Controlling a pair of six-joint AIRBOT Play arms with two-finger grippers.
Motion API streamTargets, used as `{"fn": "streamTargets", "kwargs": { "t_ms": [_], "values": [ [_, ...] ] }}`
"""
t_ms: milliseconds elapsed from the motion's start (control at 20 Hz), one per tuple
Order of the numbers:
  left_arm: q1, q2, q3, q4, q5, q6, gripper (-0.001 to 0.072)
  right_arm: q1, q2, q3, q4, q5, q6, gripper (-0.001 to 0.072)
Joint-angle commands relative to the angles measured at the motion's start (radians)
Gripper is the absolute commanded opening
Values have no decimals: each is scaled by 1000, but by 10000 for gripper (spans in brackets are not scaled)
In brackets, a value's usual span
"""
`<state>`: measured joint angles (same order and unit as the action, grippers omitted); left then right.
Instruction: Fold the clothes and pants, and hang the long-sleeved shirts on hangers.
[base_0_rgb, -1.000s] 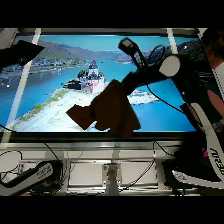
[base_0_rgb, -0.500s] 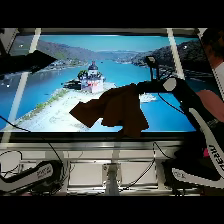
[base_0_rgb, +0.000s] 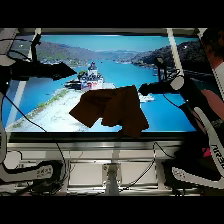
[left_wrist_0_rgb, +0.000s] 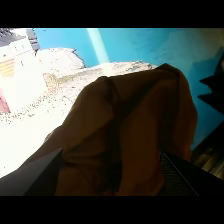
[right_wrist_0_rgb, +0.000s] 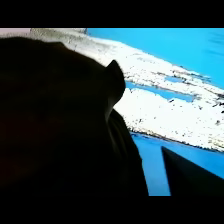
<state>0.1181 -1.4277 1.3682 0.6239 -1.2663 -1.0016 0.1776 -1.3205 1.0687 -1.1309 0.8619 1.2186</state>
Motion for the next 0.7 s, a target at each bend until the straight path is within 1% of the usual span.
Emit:
{"fn": "streamTargets", "kwargs": {
  "t_ms": [0,50,100,200,300,350,450,550,650],
  "values": [
    [-17,-27,0,5,-3,0,701,99,3,3,-2,96,-41,708],
    [-17,-29,0,5,-3,1,701,143,3,3,-13,61,-26,702],
    [-17,-30,0,5,-3,1,701,183,3,3,-50,25,28,701],
    [-17,-30,0,5,-3,24,701,263,2,4,-173,-8,172,682],
    [-17,-30,0,5,-3,24,701,335,2,3,-294,2,306,681],
    [-17,-30,0,5,-3,24,701,366,1,4,-354,9,391,681],
    [-17,-30,0,5,-3,24,701,408,-10,6,-425,24,529,681],
    [-17,-30,0,5,-3,24,701,426,-29,6,-449,26,624,681],
    [-17,-30,0,4,-3,23,701,428,-55,6,-465,39,663,681]
  ]
}}
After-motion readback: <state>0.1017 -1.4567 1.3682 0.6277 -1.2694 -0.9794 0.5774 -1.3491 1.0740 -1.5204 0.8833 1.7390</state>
